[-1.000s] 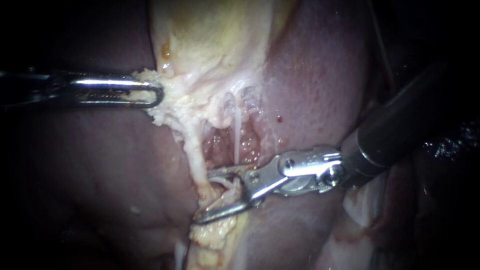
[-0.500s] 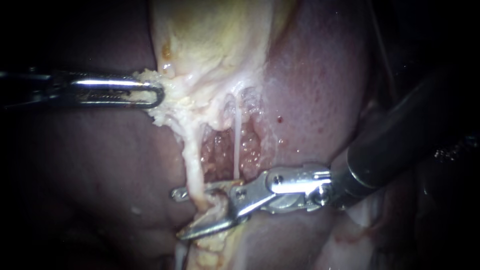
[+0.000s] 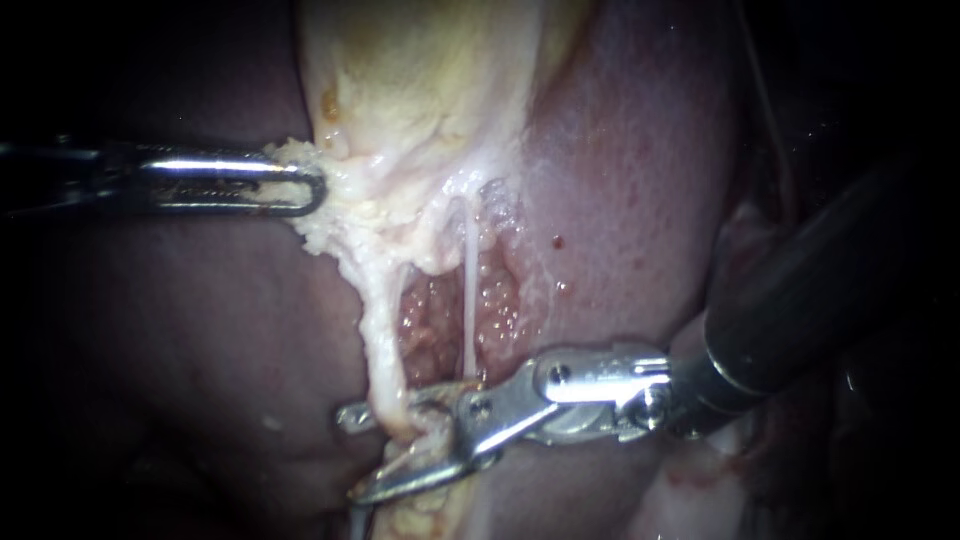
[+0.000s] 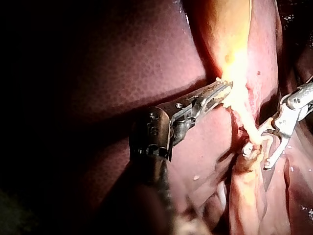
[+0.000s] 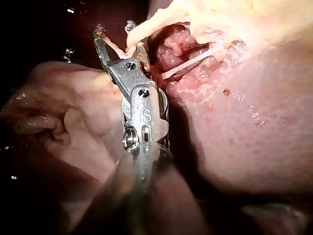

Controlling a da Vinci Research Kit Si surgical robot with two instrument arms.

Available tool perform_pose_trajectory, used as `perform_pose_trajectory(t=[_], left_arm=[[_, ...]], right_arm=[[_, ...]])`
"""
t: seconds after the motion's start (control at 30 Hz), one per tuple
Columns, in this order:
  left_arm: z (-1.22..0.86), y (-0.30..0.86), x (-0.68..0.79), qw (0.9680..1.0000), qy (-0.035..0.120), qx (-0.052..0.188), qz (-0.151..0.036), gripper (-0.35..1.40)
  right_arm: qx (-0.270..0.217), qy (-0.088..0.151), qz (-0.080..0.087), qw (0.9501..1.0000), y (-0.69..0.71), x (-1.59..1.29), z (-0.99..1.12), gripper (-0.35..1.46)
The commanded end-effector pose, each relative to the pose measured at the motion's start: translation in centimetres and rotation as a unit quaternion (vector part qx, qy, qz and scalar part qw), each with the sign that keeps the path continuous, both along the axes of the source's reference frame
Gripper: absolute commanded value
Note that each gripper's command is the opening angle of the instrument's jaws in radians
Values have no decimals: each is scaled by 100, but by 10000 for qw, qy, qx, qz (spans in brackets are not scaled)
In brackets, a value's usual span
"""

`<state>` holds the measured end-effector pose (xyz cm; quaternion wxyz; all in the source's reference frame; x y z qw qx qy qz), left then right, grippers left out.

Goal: Clipping first clip left tube

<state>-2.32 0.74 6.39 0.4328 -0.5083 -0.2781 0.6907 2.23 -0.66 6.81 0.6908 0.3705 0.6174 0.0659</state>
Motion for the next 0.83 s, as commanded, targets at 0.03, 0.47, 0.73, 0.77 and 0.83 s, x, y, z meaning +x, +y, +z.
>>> perform_pose_trajectory(t=[0.03,0.47,0.73,0.77,0.83], left_arm=[[0,0,0,10000,-5,0,4,-35],[1,0,0,10000,-5,-1,5,-35],[3,0,0,10000,-5,-4,6,-35],[3,0,0,10000,-5,-4,5,-35],[3,1,0,10000,-5,-4,6,-35]], right_arm=[[90,-47,0,9999,1,-1,-1,3],[1098,-543,-42,9925,7,-8,4,-35],[1170,-579,-56,9914,6,-9,6,-35],[1169,-579,-57,9914,5,-9,6,-35],[1189,-591,-63,9911,4,-9,7,-35]])
